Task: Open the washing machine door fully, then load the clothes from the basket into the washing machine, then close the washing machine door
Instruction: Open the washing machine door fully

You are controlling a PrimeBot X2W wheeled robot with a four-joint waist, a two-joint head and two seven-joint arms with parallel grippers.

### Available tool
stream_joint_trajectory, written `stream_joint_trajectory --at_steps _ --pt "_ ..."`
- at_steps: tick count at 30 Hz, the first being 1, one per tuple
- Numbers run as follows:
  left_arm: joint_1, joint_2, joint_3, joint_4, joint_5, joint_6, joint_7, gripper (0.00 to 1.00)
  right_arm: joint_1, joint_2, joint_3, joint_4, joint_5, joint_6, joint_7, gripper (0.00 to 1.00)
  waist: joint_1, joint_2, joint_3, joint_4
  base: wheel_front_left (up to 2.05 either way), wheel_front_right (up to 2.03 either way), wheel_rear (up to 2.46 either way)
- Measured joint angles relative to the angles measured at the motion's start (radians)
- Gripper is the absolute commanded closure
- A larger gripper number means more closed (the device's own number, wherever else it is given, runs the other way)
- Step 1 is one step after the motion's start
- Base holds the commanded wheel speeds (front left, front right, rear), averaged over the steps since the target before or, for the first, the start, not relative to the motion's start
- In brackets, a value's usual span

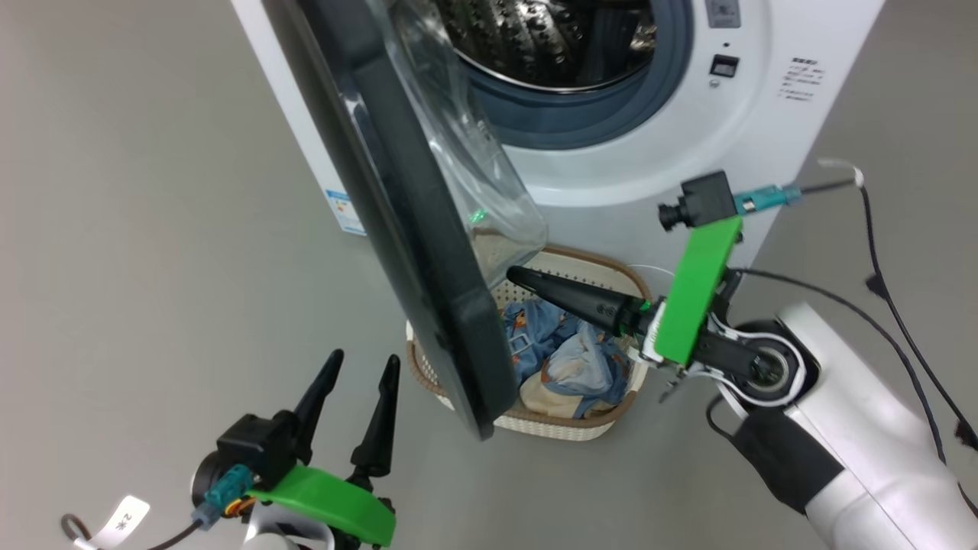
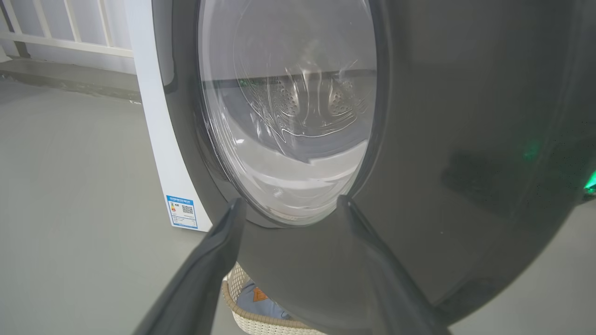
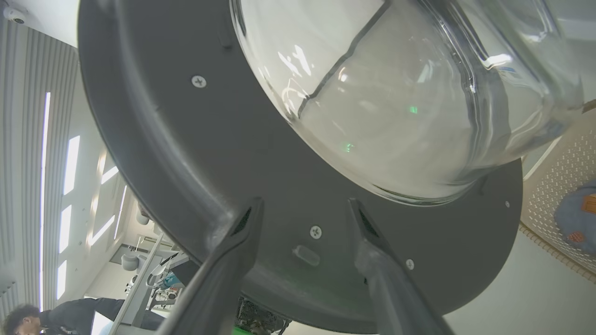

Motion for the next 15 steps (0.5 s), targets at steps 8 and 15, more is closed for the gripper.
stream_joint_trajectory --at_steps 8,15 --pt "0.041 0.025 0.031 0.004 0.000 0.000 0.000 0.00 0.106 -0.048 -0.003 0.003 -0.012 0.000 -0.082 0.00 0.0000 0.0000 -0.033 -0.051 0.00 0.00 0.00" --pt "0.064 0.050 0.061 0.003 0.000 0.000 0.000 0.00 0.211 -0.106 -0.008 -0.009 -0.030 0.000 -0.151 0.00 0.0000 0.0000 -0.054 -0.101 0.00 0.00 0.00"
